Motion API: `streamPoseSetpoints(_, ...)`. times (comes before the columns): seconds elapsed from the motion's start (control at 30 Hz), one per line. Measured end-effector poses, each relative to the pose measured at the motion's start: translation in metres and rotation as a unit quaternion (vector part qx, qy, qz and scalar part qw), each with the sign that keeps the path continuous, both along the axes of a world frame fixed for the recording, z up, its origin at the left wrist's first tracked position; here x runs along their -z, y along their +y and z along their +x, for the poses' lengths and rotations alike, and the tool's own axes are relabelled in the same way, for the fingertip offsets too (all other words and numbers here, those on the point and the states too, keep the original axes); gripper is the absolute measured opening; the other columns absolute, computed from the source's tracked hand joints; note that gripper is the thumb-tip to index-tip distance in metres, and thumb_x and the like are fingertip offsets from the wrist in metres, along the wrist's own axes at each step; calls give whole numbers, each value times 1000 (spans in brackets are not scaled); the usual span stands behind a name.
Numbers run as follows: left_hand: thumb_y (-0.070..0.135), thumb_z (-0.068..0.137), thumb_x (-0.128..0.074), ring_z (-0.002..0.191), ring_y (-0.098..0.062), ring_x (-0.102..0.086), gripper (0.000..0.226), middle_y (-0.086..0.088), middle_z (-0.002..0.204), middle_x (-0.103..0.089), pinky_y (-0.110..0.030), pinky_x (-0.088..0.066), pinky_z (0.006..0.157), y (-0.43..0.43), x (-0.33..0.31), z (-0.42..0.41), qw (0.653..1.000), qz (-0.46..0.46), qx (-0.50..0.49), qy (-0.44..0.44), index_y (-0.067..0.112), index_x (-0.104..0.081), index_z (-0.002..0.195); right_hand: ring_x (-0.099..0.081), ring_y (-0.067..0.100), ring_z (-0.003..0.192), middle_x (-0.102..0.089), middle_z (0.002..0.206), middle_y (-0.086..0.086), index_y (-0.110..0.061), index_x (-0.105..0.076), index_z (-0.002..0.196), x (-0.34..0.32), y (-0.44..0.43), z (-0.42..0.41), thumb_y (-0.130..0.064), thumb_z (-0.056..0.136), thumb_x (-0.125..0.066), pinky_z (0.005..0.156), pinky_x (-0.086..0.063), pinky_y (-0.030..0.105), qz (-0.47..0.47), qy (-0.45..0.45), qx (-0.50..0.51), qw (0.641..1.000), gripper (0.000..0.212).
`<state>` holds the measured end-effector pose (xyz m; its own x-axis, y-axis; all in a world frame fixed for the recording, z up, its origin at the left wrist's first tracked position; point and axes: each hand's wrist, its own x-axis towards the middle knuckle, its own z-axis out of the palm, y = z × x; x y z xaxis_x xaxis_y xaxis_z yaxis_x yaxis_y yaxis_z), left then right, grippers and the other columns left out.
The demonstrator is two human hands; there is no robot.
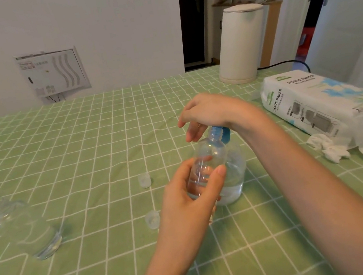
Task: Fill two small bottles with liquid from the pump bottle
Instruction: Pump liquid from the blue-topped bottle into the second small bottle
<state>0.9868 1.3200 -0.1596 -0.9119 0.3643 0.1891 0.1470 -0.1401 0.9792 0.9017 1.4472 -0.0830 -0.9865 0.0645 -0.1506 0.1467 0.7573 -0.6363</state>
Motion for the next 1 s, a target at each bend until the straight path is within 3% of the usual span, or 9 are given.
streamPoseSetpoints(0.17, 51, 66, -61, 58, 1, -60, 28, 10, 77, -71, -11, -44, 52, 1, -3, -1, 1000, -5, 4, 10, 36, -67, 90, -61, 21, 82, -72, 76, 3, 1, -61, 114, -12, 0, -5, -20, 94, -45, 93, -51, 41, 52, 14, 2, 999, 34)
streamPoseSetpoints(0.37, 49, 66, -61, 57, -1, -58, 30, 8, 75, -70, -13, -43, 49, 1, -4, 0, 1000, 2, 0, 1, 32, -67, 89, -68, 28, 97, -72, 76, 3, -6, -63, 110, -12, -1, -4, -22, 93, -46, 91, -51, 38, 49, 12, 9, 999, 28)
streamPoseSetpoints(0.73, 49, 64, -63, 54, -1, -55, 30, 7, 67, -67, -12, -42, 48, 0, -1, 2, 1000, 7, 5, -15, 30, -68, 87, -66, 32, 103, -73, 77, 5, -9, -63, 106, -2, 0, 0, -19, 92, -46, 98, -48, 43, 23, -13, 9, 1000, 24)
streamPoseSetpoints(1.0, 48, 66, -62, 56, 2, -57, 31, 7, 74, -71, -11, -44, 51, -1, -1, 1, 1000, -4, 3, -3, 32, -66, 92, -66, 31, 101, -71, 74, 3, -7, -62, 110, -5, -1, 1, -22, 94, -46, 97, -48, 43, 30, -6, 3, 1000, 27)
